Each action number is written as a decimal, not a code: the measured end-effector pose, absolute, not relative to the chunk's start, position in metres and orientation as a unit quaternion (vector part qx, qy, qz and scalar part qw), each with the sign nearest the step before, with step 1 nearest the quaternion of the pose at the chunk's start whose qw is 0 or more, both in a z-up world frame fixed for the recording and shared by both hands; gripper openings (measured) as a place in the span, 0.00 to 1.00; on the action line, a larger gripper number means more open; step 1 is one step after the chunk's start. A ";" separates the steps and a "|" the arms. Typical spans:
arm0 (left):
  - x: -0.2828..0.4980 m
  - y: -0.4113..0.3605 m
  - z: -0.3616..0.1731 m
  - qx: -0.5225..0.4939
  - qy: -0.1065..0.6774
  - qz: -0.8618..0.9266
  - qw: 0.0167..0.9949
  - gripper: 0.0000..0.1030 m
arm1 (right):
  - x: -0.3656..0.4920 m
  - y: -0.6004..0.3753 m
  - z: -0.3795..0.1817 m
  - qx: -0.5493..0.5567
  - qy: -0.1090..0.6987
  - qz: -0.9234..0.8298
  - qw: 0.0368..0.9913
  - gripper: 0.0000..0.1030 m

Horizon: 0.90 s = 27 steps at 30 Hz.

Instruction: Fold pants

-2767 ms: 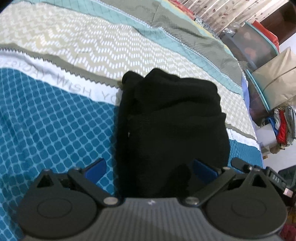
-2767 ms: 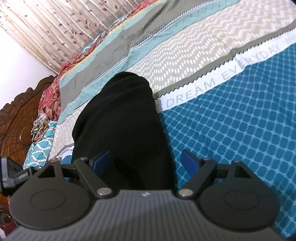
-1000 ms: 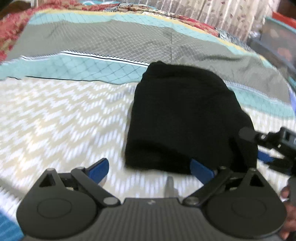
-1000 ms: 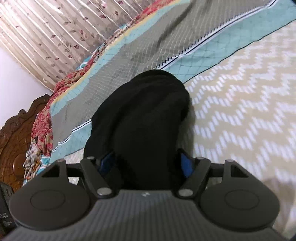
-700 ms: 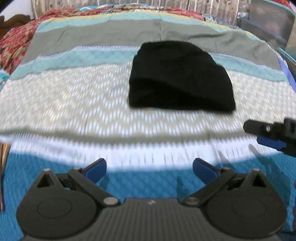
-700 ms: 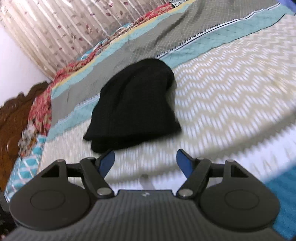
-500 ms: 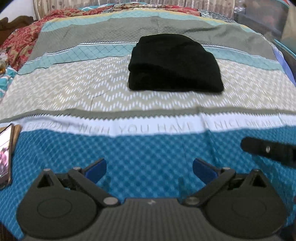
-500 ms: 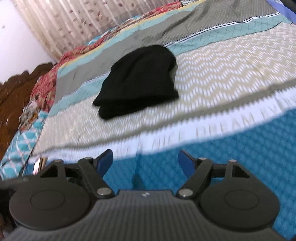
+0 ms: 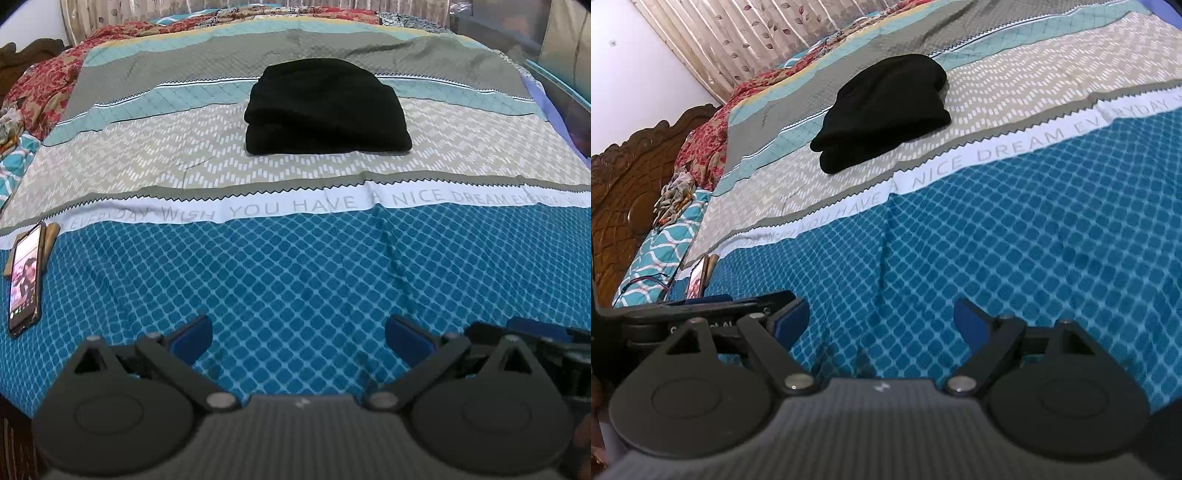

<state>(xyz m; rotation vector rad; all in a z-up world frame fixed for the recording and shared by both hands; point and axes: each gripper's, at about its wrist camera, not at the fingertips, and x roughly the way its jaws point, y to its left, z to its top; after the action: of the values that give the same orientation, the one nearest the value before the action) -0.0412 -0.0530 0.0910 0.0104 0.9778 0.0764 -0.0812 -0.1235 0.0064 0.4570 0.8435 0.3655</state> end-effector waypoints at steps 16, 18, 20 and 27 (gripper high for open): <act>-0.041 -0.046 0.083 0.008 0.492 0.063 0.868 1.00 | -0.080 -0.124 -0.004 0.225 0.421 0.155 0.865 0.87; -0.041 -0.043 0.085 0.005 0.486 0.069 0.871 1.00 | -0.079 -0.124 -0.005 0.226 0.423 0.154 0.864 0.87; -0.041 -0.043 0.087 0.013 0.479 0.082 0.874 1.00 | -0.076 -0.126 -0.006 0.227 0.426 0.155 0.862 0.87; -0.039 -0.046 0.088 0.023 0.479 0.096 0.872 1.00 | -0.075 -0.127 -0.004 0.222 0.420 0.156 0.866 0.87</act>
<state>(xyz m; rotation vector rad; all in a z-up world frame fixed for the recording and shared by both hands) -0.0392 -0.0455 0.0875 0.0481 1.0005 0.1999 -0.0751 -0.1269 -0.0041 0.4657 0.8802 0.3267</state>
